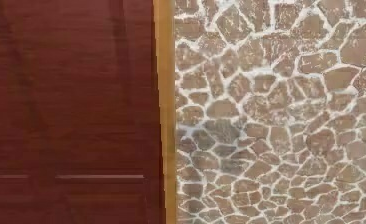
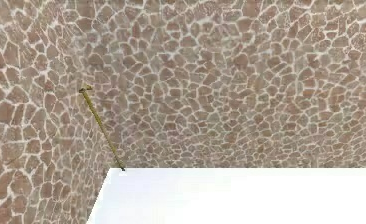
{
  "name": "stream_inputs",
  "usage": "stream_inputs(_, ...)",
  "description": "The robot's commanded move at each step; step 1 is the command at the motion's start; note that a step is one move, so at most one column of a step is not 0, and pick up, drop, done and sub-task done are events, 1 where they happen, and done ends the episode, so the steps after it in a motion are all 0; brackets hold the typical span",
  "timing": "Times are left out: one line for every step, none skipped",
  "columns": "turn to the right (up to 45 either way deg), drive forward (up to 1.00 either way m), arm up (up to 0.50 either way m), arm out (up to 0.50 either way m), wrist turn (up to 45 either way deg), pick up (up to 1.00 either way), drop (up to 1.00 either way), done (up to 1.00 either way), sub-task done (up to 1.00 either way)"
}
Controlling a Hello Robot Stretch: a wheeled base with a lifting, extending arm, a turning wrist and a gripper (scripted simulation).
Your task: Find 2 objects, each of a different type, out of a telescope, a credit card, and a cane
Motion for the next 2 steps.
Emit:
stream_inputs(45.0,0.00,0.00,0.00,0.0,0.00,0.00,0.00,0.00)
stream_inputs(45.0,0.00,0.00,0.00,0.0,0.00,0.00,0.00,0.00)
